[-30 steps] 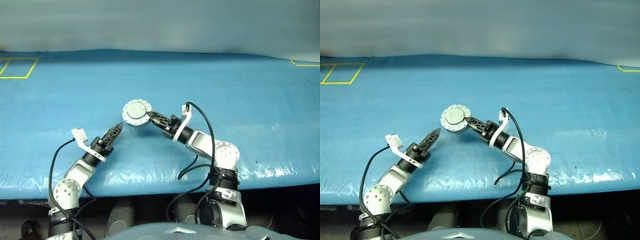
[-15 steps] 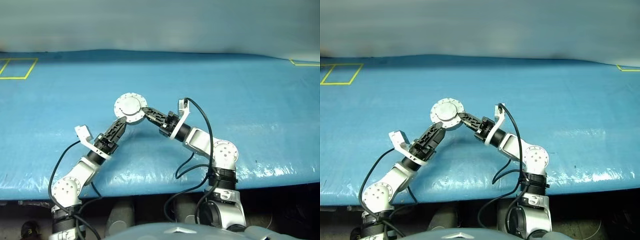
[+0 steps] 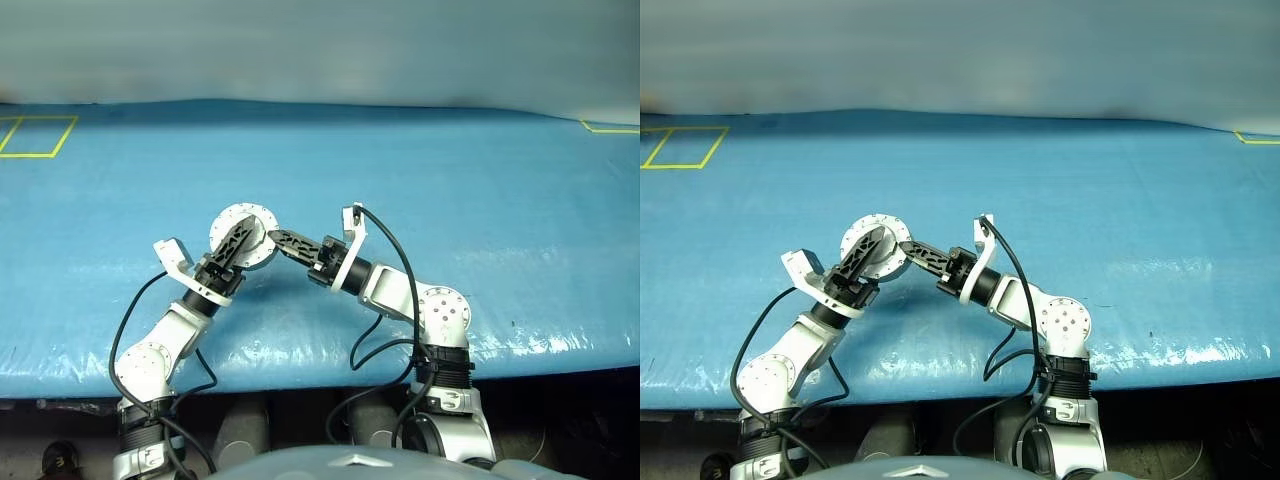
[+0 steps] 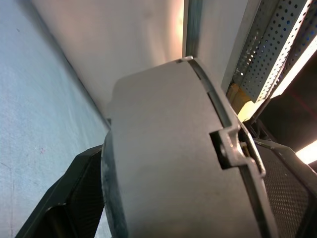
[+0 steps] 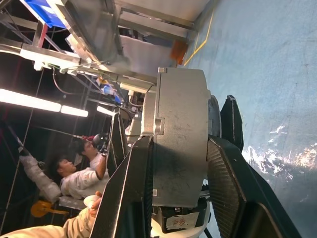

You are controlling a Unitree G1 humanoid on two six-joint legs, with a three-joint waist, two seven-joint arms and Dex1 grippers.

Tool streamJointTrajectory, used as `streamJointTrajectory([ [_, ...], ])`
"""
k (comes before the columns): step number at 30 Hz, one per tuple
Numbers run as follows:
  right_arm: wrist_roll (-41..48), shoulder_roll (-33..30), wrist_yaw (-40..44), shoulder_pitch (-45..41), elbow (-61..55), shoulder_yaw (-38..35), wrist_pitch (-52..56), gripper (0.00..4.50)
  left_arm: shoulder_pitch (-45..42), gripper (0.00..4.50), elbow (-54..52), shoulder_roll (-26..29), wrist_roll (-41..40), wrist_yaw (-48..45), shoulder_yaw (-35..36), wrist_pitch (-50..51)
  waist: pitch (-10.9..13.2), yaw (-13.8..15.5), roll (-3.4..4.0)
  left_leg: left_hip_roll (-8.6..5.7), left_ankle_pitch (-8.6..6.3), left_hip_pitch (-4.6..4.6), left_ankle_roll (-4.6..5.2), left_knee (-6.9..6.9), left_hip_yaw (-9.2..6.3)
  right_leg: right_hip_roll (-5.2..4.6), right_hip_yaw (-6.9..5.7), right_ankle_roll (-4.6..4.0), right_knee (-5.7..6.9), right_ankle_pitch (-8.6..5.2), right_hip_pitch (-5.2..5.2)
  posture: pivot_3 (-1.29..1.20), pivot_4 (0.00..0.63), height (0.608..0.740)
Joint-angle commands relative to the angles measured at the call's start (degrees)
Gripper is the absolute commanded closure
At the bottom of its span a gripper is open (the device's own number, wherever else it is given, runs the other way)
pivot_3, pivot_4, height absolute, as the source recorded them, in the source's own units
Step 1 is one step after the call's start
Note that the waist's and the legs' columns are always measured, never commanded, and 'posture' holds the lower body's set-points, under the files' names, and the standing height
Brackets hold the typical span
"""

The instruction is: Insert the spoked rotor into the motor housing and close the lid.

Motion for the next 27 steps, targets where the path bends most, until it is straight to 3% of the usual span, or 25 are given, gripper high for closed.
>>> streamJointTrajectory([
  [1, 2.58, 0.7, 2.53, -0.76, -2.58, 0.79, -1.2, 3.3, -0.16, 0.02, -1.9, -0.09, 0.48, -1.19, -0.23, -1.81, 0.0, 0.0, 0.0, 0.0, 0.0, 0.0, 0.0, 0.0, 0.0, 0.0, 0.0, 0.0, 0.0, 0.0, 0.0, 0.0, 0.15, 0.74],
  [5, 2.5, 0.59, 2.63, -0.76, -2.59, 1.16, -1.45, 3.3, 0.01, 0.54, -2.21, -0.21, 1.09, -2.09, -1.31, -2.4, 0.0, 0.0, 0.0, 0.0, 0.0, 0.01, 0.0, 0.0, 0.0, 0.01, 0.0, 0.0, 0.02, 0.0, 0.0, 0.0, 0.15, 0.74],
  [9, 2.39, 0.56, 2.64, -0.72, -2.68, 1.29, -1.67, 3.3, 0.13, 1.73, -2.06, -0.08, 0.9, -2.33, -1.65, -2.59, 0.0, 0.0, 0.0, 0.0, 0.0, 0.0, 0.0, 0.0, 0.0, 0.01, 0.01, 0.0, 0.01, 0.0, -0.01, 0.0, 0.15, 0.74],
  [19, -1.61, -0.95, 5.72, -0.45, -3.56, 3.26, -3.71, 3.3, 0.04, 1.76, -1.04, -0.66, 1.22, 0.9, -1.22, -3.6, 0.0, 0.01, -0.01, 0.0, 0.0, 0.01, 0.0, 0.02, 0.0, 0.01, 0.02, 0.0, 0.03, 0.0, 0.0, 0.0, 0.15, 0.74],
  [26, -6.65, -1.39, 4.42, -0.76, -3.55, 4.4, -7.66, 1.08, 0.38, 1.76, -1.0, -1.56, 3.03, 2.63, -0.46, -6.4, -0.01, 0.0, -0.01, 0.0, 0.0, 0.02, 0.0, 0.02, 0.01, 0.02, 0.03, 0.0, 0.05, 0.01, 0.0, 0.0, 0.15, 0.74],
  [27, -7.69, -1.25, 3.93, -0.83, -3.43, 4.5, -8.63, 1.08, 0.36, 1.76, -0.78, -1.75, 3.78, 3.24, -0.27, -7.2, -0.01, 0.0, -0.01, 0.0, 0.0, 0.03, 0.0, 0.02, 0.01, 0.02, 0.03, 0.01, 0.05, 0.01, 0.0, 0.0, 0.15, 0.74],
])
